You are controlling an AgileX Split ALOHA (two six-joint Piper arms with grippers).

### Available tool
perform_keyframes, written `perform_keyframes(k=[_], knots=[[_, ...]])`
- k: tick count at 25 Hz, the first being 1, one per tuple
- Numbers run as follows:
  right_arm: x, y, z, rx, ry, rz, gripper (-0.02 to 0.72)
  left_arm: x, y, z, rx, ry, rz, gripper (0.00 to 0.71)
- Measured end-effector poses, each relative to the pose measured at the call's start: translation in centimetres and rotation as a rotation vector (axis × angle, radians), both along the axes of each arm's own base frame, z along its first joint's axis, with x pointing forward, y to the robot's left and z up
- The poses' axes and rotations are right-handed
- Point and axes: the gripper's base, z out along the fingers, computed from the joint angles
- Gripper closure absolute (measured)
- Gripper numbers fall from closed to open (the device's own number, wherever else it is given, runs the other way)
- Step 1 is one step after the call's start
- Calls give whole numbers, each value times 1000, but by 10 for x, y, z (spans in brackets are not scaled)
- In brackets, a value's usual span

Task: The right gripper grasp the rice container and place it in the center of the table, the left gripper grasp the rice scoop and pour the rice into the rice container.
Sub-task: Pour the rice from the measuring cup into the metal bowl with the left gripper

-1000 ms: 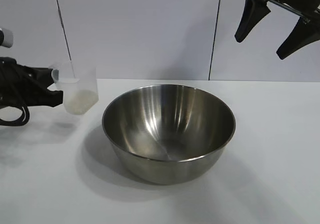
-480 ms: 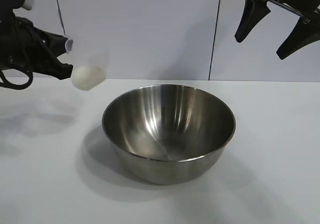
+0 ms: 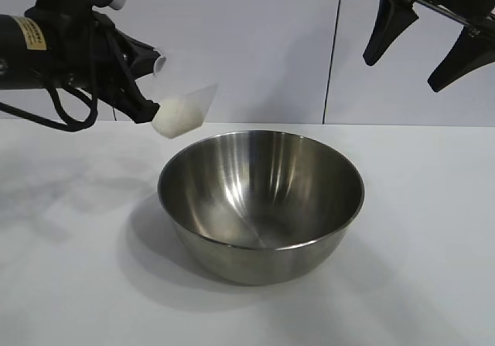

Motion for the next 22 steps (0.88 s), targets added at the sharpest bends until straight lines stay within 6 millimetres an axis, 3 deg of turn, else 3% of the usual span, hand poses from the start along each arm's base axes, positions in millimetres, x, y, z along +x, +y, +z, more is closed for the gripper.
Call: perform_keyframes(k=[11, 22], knots=[[0, 0, 0, 0, -2, -1, 73, 1, -3, 11, 187, -127, -69, 698], [0, 0, 0, 0, -2, -1, 73, -8, -42, 19, 425, -213, -243, 698]])
